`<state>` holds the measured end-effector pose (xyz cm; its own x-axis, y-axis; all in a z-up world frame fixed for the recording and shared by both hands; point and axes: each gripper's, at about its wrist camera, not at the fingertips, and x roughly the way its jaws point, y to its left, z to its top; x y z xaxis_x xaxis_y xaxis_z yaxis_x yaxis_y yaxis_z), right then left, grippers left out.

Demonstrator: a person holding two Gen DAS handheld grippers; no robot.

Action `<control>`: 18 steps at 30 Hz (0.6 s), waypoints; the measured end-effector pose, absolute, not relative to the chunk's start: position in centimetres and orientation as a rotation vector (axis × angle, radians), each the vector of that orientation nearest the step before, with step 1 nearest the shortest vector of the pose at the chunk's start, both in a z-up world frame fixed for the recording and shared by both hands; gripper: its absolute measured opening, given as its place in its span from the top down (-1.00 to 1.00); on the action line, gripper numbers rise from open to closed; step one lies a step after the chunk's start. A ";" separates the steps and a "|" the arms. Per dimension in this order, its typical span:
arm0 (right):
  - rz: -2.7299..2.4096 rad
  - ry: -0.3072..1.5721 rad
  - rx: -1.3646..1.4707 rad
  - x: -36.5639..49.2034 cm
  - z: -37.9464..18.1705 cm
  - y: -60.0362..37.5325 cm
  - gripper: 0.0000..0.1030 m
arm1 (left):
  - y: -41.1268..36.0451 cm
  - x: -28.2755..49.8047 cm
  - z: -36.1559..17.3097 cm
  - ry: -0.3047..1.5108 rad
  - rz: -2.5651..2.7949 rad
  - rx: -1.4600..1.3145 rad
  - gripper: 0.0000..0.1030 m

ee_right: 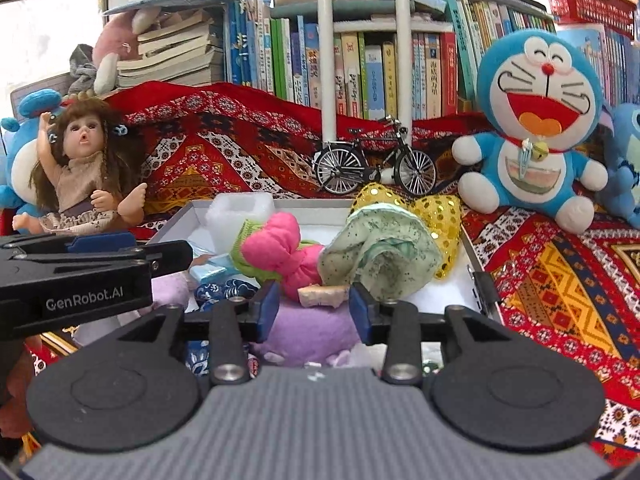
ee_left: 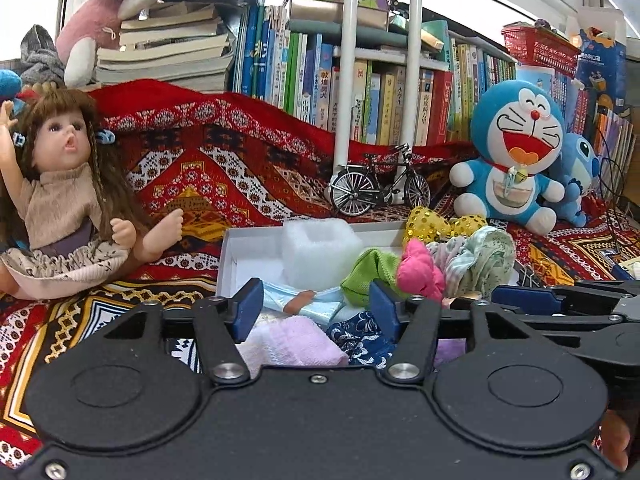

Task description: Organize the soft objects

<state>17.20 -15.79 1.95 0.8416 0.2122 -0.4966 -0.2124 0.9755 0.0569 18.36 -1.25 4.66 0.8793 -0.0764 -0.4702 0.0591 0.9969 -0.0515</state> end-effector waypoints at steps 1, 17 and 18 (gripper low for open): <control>0.222 0.521 -0.005 17.0 2.1 -15.8 -0.12 | -1.3 18.1 4.8 0.488 -0.071 -0.033 -0.14; 0.150 0.460 0.031 12.5 3.1 -18.0 -0.69 | -1.5 13.2 6.5 0.467 -0.109 -0.043 -0.72; 0.145 0.457 0.030 12.2 3.2 -18.1 -0.69 | -1.4 13.1 6.6 0.470 -0.109 -0.049 -0.73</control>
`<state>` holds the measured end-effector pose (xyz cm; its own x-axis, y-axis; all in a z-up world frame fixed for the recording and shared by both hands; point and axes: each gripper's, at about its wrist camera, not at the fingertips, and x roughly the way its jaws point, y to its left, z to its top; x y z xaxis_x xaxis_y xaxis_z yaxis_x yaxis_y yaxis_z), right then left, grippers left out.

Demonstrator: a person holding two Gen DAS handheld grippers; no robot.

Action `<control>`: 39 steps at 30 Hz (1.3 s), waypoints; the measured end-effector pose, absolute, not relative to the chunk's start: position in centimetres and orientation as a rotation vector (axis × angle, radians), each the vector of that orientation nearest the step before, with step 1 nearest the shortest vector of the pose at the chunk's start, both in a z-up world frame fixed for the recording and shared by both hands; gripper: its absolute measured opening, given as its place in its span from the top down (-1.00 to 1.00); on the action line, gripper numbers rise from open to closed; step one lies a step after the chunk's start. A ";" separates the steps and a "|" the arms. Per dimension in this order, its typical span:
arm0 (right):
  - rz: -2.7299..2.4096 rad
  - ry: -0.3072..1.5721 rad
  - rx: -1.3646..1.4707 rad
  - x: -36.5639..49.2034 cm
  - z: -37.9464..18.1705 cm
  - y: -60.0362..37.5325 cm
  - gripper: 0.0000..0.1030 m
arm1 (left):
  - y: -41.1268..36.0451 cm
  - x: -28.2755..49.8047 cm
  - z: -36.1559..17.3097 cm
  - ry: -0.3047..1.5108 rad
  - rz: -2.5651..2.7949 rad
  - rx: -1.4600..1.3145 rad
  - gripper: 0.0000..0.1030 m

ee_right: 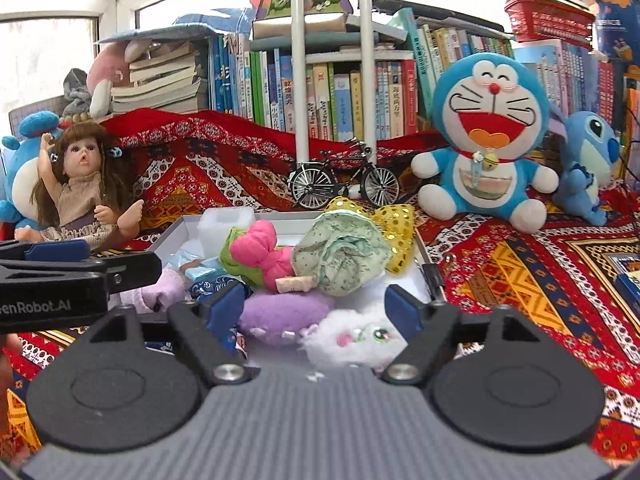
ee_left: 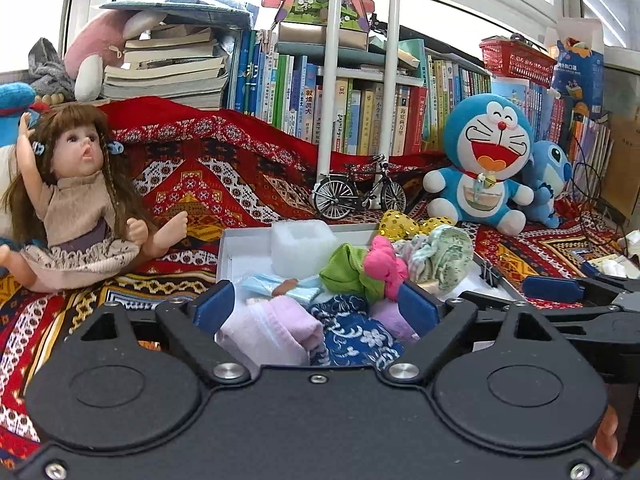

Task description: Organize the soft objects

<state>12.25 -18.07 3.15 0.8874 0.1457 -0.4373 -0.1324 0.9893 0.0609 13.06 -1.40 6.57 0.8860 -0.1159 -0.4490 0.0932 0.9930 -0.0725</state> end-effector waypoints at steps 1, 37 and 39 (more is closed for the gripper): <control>0.139 0.456 0.027 12.0 3.2 -18.1 -0.69 | -1.3 12.8 6.6 0.474 -0.108 -0.056 -0.74; 0.012 0.633 -0.046 10.4 -3.5 -18.3 -1.00 | -2.4 10.7 -1.0 0.680 0.000 -0.025 -0.84; 0.013 0.637 -0.040 10.5 -3.6 -18.4 -1.00 | -2.6 10.8 -1.2 0.680 0.003 -0.015 -0.88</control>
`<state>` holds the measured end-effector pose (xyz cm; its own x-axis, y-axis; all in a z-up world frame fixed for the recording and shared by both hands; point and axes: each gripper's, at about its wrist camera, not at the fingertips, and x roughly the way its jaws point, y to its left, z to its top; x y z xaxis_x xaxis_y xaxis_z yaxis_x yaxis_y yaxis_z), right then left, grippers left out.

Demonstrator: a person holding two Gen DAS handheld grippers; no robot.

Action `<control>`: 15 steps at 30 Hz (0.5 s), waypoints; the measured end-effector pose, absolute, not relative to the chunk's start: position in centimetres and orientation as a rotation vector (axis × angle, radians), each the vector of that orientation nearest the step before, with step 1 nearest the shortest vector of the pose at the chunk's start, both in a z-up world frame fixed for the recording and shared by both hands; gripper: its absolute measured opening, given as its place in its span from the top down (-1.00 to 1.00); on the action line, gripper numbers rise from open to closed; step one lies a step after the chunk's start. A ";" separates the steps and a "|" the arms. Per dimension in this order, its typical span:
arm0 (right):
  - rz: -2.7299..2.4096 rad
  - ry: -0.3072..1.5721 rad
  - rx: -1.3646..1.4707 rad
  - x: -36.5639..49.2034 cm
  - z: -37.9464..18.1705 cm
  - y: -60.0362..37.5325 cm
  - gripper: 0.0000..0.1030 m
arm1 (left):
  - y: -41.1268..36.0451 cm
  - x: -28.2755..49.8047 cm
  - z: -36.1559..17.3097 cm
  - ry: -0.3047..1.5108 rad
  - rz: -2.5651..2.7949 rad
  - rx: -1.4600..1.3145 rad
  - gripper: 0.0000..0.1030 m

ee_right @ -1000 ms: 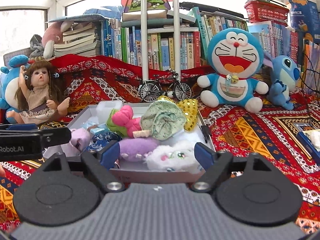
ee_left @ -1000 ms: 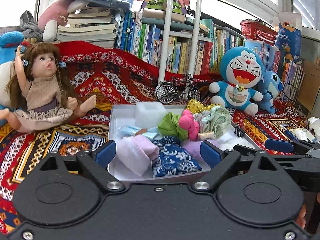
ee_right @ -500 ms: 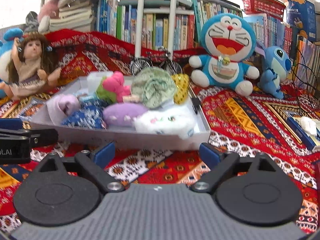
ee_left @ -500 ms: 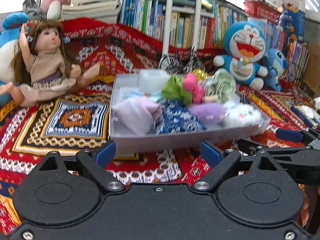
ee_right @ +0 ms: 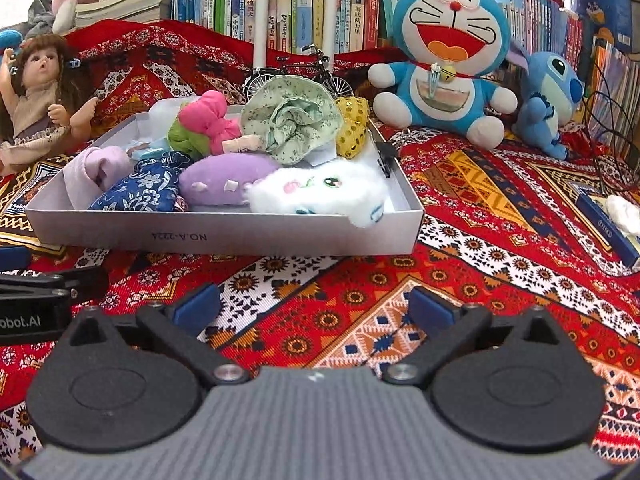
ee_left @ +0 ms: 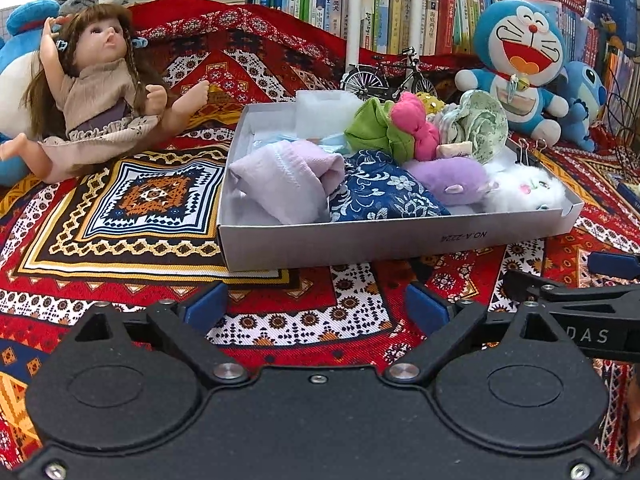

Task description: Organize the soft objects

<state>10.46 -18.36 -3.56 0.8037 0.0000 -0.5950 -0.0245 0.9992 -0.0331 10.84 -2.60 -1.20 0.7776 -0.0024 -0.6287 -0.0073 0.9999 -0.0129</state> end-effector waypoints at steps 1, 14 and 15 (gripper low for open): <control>0.013 0.637 -0.038 10.4 -3.6 -18.4 -1.00 | -2.7 10.9 -1.3 0.678 0.006 -0.011 -0.90; 0.015 0.641 -0.034 10.5 -3.7 -18.4 -1.00 | -2.8 11.0 -1.6 0.680 0.018 -0.002 -1.00; 0.015 0.641 -0.033 10.5 -3.7 -18.4 -1.00 | -2.7 11.0 -1.6 0.680 0.018 -0.002 -1.00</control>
